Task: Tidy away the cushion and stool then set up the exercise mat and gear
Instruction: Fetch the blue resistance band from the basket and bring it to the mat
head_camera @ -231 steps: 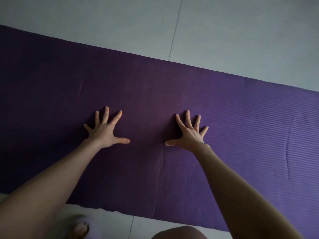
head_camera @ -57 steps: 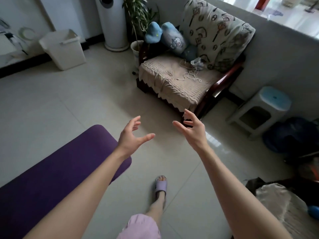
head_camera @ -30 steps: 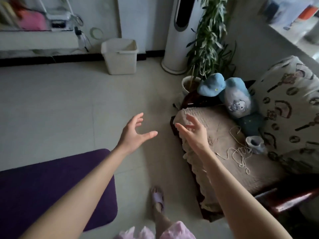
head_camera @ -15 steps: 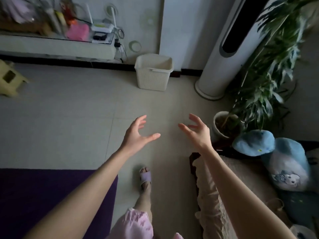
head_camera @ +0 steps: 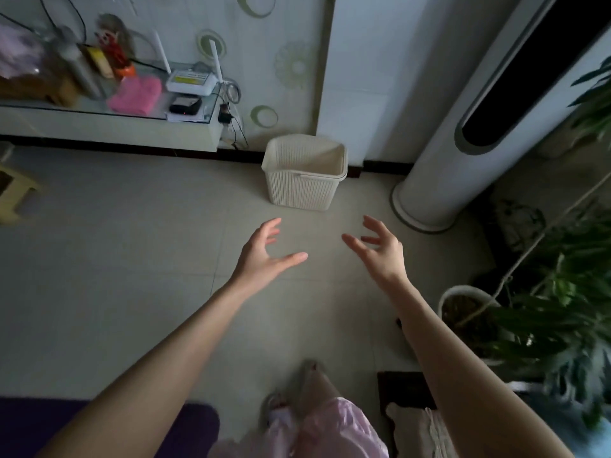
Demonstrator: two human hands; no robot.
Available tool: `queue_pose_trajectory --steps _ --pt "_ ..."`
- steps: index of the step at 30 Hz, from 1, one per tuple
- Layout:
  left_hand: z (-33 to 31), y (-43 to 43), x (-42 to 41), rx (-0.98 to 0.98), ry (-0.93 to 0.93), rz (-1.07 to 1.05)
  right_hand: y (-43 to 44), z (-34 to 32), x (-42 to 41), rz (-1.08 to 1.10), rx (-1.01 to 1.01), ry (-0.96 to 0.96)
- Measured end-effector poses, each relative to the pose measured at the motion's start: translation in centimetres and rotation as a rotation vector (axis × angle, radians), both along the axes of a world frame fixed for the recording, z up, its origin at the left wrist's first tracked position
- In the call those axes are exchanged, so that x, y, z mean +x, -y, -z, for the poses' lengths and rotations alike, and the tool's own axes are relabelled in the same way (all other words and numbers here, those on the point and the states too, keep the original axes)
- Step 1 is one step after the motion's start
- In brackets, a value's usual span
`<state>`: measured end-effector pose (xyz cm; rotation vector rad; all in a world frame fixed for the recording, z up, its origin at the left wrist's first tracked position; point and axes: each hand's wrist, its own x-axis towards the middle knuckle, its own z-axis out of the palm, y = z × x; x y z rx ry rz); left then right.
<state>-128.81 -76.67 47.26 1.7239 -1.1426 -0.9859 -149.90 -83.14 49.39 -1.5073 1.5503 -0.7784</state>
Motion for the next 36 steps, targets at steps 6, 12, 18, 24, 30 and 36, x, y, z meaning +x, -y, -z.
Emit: queue_pose_trajectory --steps 6,12,18,24,30,36 --pt "1.6 12.2 2.5 0.008 -0.009 -0.023 13.2 1.2 2.8 -0.030 0.010 -0.001" --pt "2.0 24.4 4.7 0.032 -0.026 -0.101 26.6 1.7 5.6 -0.085 0.049 -0.017" --pt "2.3 33.3 7.4 0.065 -0.057 -0.153 36.6 2.6 8.8 -0.136 0.112 -0.014" --pt "3.9 41.9 11.4 0.115 -0.083 -0.146 45.5 4.1 12.9 -0.160 0.136 -0.010" --pt "7.1 51.1 16.3 0.170 -0.134 -0.138 54.5 7.9 17.6 -0.125 0.209 -0.033" --pt "11.7 58.2 19.5 0.283 -0.219 -0.171 61.4 12.5 21.7 -0.095 0.292 -0.076"
